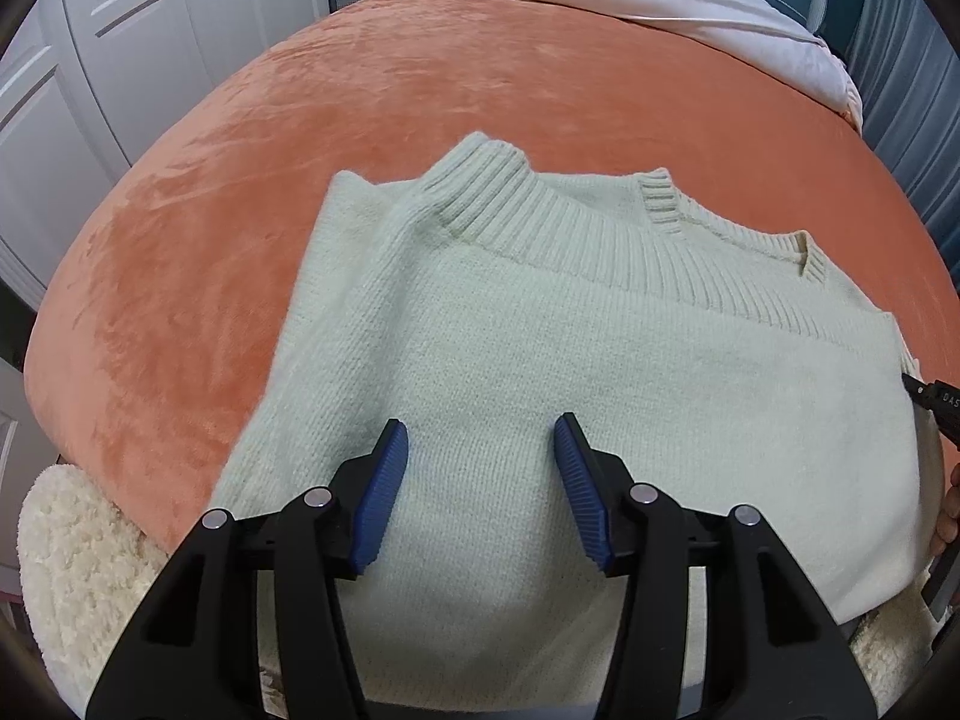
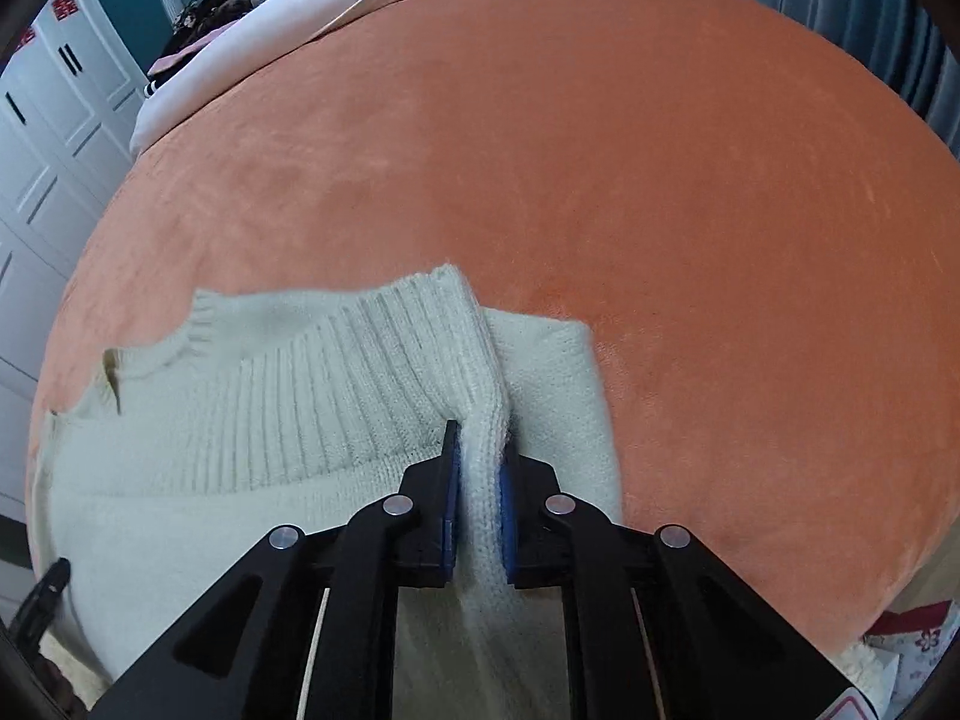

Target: Fold small clothes

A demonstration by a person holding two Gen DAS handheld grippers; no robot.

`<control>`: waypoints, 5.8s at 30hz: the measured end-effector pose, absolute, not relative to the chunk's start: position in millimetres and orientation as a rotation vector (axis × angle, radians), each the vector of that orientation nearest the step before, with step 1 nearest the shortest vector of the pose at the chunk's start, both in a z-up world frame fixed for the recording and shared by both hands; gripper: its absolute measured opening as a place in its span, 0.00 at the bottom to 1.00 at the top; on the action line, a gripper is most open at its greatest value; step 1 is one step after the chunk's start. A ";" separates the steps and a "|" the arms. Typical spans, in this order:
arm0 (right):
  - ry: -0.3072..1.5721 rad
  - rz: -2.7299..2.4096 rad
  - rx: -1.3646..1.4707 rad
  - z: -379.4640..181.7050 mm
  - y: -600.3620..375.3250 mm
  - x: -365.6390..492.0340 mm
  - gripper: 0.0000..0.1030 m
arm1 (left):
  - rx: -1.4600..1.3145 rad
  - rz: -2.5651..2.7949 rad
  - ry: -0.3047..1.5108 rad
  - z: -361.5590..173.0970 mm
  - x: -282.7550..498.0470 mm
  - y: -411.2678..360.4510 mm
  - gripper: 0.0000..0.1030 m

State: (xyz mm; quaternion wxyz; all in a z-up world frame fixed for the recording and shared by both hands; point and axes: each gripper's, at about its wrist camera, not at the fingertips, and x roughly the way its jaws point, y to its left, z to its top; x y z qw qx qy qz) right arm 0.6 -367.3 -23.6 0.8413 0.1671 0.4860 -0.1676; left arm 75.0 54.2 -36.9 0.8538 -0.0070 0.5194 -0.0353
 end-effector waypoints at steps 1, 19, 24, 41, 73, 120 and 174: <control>1.023 -0.360 0.365 -17.6 -366.3 -0.3 0.09 | -0.021 -0.076 1.094 -36.8 74.8 54.3 0.48; 1.010 -0.146 0.286 17.1 -253.1 -42.4 0.22 | -0.080 -0.089 1.124 -26.1 71.0 67.0 0.56; 1.008 0.019 0.291 30.0 -200.2 -21.9 0.22 | -0.102 -0.079 1.125 -15.2 55.0 76.7 0.63; 1.141 0.045 0.183 -20.2 -143.0 11.0 0.22 | -0.236 -0.033 1.175 -12.3 27.5 110.2 0.76; 0.970 -0.061 0.579 14.8 -306.4 -89.7 0.45 | 0.075 -0.749 0.966 60.7 -12.2 -149.6 0.11; 0.983 -0.091 0.767 -5.4 -366.0 -111.3 0.36 | 0.396 -0.541 1.160 -27.2 -33.1 -100.5 0.35; 1.057 0.087 0.332 48.7 -239.9 -90.4 0.21 | 0.125 -0.411 1.146 21.1 -9.7 -4.6 0.72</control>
